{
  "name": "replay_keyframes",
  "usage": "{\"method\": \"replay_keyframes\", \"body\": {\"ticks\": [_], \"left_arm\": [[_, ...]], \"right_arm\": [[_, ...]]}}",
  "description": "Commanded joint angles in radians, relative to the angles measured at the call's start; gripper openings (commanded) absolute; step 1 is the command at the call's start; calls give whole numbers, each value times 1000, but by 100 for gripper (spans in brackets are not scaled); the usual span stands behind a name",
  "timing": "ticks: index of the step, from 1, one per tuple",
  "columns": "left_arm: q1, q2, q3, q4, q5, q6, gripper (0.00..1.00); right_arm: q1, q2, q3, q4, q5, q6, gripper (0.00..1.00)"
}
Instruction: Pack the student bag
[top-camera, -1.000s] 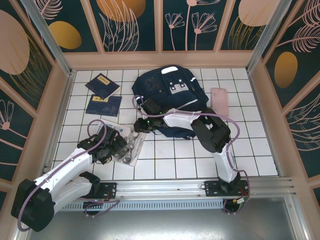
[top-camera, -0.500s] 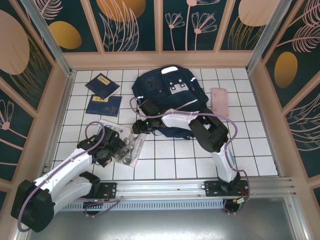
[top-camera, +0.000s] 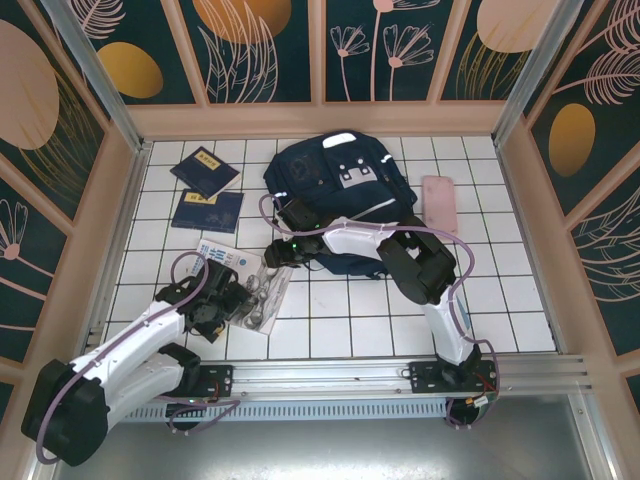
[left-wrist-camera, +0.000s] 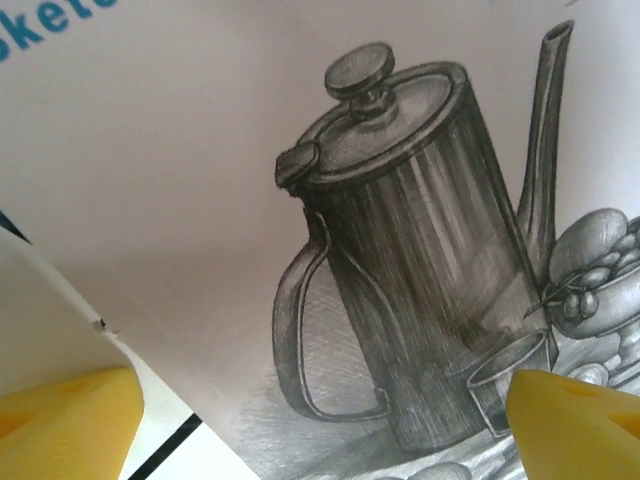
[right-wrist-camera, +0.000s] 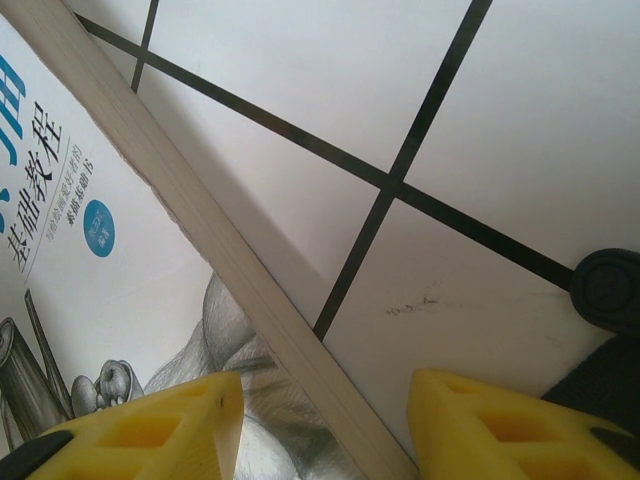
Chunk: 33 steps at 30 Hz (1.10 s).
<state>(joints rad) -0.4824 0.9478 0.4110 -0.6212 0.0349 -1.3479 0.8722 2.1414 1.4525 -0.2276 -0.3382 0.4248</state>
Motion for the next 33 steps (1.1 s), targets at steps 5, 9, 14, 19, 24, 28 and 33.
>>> {"method": "replay_keyframes", "body": {"ticks": [5,9,14,19,24,28,33], "left_arm": [[4,16,-19,209,61,13,87],[4,7,20,263,65,49,82],[4,10,56,276,69,85,78],[4,-22,99,293,54,103,77],[4,-63,91,380,78,79,77],[4,-64,85,413,88,65,78],[4,-79,66,482,74,-8,78]], "right_arm": [[-20,76,-67,-49,-33,5,51],[-22,75,-102,-24,-99,19,51],[-30,69,-135,5,-153,31,51],[-33,69,-147,19,-194,38,51],[-44,86,-142,14,-186,43,52],[-46,90,-137,11,-186,40,53],[-44,104,-132,1,-196,32,57]]}}
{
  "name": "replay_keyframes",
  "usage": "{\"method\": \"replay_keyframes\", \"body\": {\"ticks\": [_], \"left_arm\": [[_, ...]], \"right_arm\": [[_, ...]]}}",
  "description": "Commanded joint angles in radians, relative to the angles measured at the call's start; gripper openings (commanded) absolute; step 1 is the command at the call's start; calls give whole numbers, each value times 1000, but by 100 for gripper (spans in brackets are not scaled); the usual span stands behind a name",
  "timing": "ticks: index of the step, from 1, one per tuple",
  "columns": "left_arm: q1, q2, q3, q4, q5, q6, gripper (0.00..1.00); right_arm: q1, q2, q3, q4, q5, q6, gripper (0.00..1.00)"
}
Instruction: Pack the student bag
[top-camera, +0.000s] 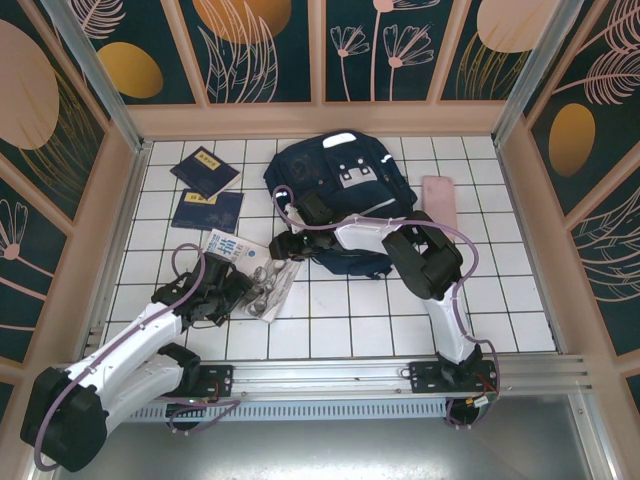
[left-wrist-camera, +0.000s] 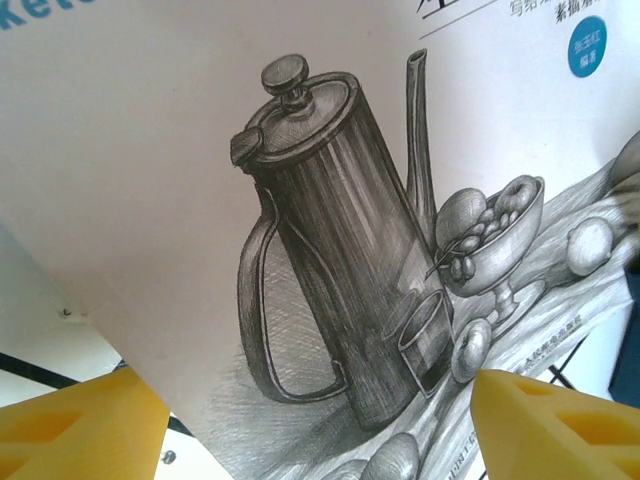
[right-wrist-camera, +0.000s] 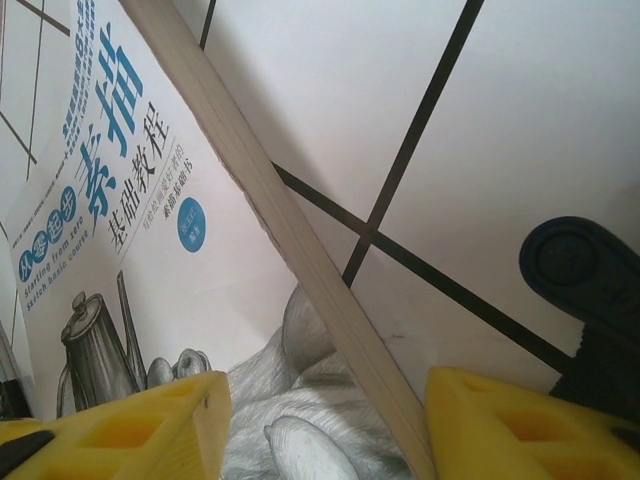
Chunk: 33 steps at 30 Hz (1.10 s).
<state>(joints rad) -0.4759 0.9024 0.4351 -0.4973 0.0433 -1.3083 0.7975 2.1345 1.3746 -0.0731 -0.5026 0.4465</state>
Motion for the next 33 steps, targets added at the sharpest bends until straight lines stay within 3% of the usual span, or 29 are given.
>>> {"method": "replay_keyframes", "body": {"ticks": [1,15,22,33], "left_arm": [[-3,-37,36,384,63,-61,78],[-3,-53,50,479,10,-72,74],[-3,-8,101,431,-24,-19,75],[-3,37,50,300,10,-136,70]], "right_arm": [[32,115,-54,-156,-30,8,58],[35,133,-55,-181,17,-4,59],[35,132,-43,-184,18,-3,59],[34,120,-38,-178,29,12,58]]}}
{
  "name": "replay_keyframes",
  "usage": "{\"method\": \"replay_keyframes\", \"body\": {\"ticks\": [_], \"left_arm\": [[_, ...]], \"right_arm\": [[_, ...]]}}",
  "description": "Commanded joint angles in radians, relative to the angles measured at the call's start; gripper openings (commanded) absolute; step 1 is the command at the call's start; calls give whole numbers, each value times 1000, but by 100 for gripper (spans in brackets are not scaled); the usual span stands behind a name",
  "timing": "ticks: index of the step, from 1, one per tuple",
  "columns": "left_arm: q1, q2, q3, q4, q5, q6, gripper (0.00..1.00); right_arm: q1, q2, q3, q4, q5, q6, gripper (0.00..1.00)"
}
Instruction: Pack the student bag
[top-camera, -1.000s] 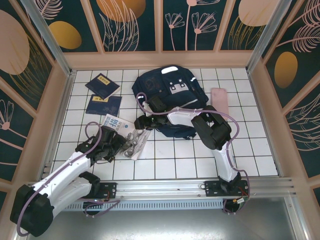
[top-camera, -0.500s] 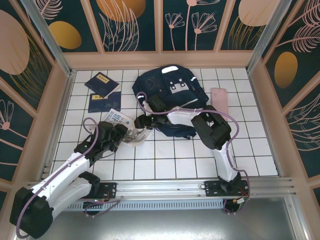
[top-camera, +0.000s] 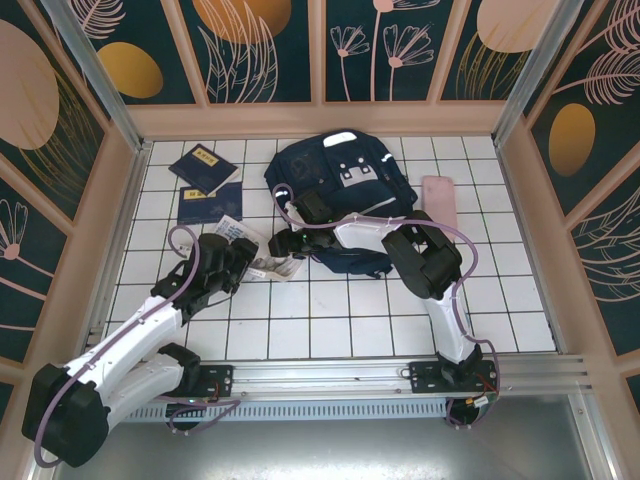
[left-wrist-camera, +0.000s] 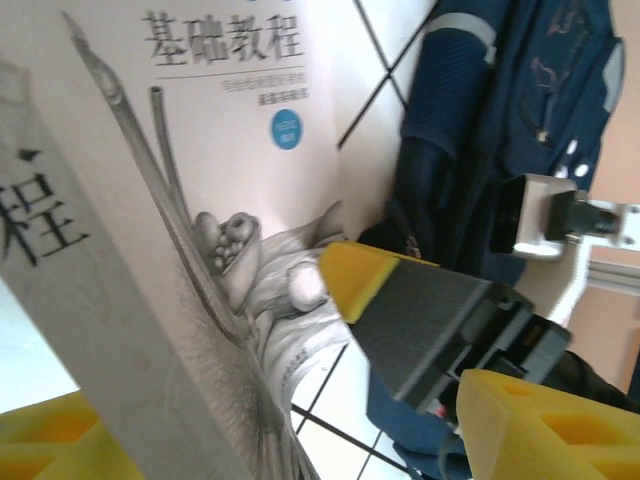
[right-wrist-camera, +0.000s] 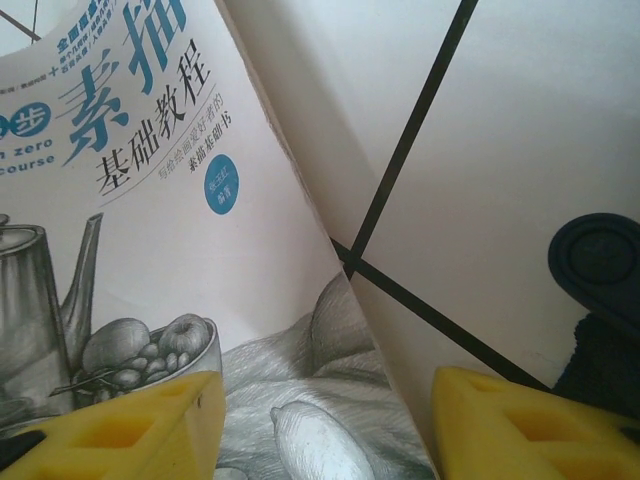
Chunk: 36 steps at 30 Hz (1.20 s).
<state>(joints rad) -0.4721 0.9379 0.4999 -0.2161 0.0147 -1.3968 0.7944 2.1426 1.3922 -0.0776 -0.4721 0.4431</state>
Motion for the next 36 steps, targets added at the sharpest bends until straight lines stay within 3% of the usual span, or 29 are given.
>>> {"method": "replay_keyframes", "body": {"ticks": [1,8,13,17,21,26,31,36], "left_arm": [[-6,-3,-23,15,38,-62,68],[-7,-37,-44,-4,5,-97,51],[-6,-60,-10,-92,-69,-70,25],[-6,-55,63,-186,-141,-19,11],[-7,-40,196,-308,-246,79,6],[-6,21,448,-411,-371,296,3],[-7,102,605,-259,-264,496,3],[-6,220,691,-31,-95,559,3]], "right_arm": [[37,111,-53,-172,0,16,58],[31,86,-63,-150,-18,34,58],[14,24,-61,-110,-56,56,59],[-9,-54,-42,-101,-54,69,65],[-46,-168,-54,-66,-39,97,76],[-120,-331,-145,18,-15,166,80],[-204,-501,-287,78,108,223,80],[-314,-662,-416,90,158,283,82]]}}
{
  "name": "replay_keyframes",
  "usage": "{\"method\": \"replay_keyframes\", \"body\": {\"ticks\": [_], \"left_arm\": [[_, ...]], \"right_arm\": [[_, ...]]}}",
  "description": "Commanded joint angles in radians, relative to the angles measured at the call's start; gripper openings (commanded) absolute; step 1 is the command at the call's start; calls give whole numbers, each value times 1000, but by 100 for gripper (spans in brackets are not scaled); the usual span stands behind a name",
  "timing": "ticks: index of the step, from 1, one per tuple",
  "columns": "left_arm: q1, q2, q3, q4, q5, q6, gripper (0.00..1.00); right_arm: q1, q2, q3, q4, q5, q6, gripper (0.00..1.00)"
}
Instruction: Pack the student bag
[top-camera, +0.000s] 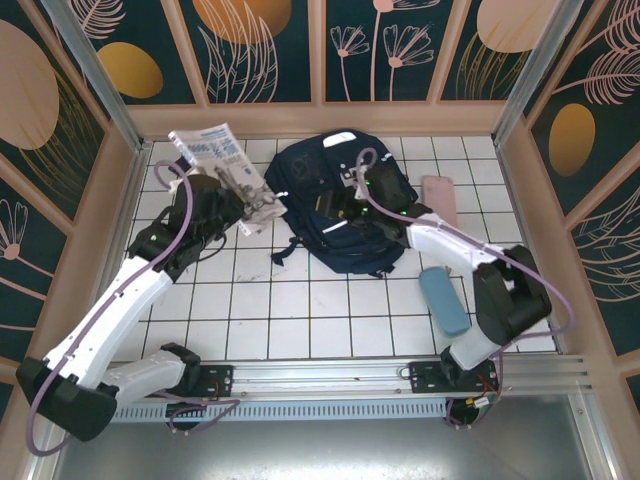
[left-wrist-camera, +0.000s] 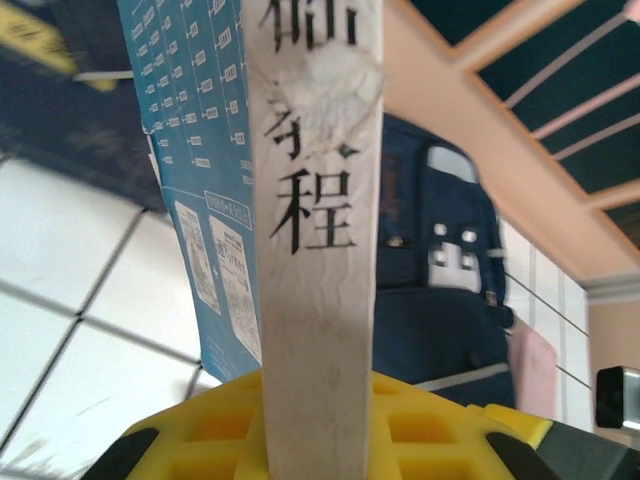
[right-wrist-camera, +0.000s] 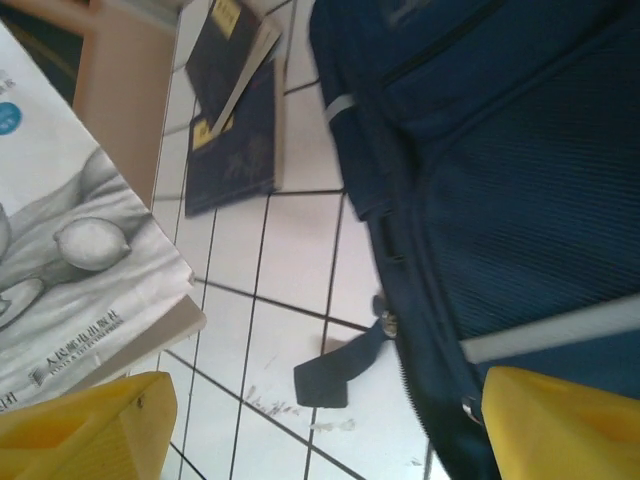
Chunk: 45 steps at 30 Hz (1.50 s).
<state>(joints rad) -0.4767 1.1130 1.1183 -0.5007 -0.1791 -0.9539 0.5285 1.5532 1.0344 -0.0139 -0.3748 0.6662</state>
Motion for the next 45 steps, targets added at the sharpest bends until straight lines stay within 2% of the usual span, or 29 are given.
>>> {"method": "replay_keyframes", "body": {"ticks": [1,6,12,15,18,21,25,30,36,41,45], "left_arm": [[-3,74,88,299,137,115,3],[-20,271,199,551,296,63,4],[-106,576,458,701,405,-1,4],[-141,714,551,783,447,-79,4],[-158,794,565,869,464,-159,4],[-160,812,490,928,442,-210,4],[-159,782,306,953,377,-248,4],[-159,729,126,922,327,-316,4],[-158,691,78,877,304,-401,4],[-159,660,58,883,287,-453,4],[-159,638,50,878,288,-494,4]], "right_arm": [[-72,-98,-82,32,61,74,82],[-174,-242,-186,12,73,109,84],[-257,-400,-262,-43,101,130,88],[-302,-460,-295,-19,30,129,92],[-349,-492,-320,18,-51,152,94],[-376,-507,-341,48,-89,177,95],[-381,-501,-370,86,-111,207,95],[-374,-458,-440,199,-184,299,95],[-288,-351,-508,461,-238,497,96],[-207,-197,-497,683,-231,671,97],[-185,-93,-478,804,-208,770,96]]}}
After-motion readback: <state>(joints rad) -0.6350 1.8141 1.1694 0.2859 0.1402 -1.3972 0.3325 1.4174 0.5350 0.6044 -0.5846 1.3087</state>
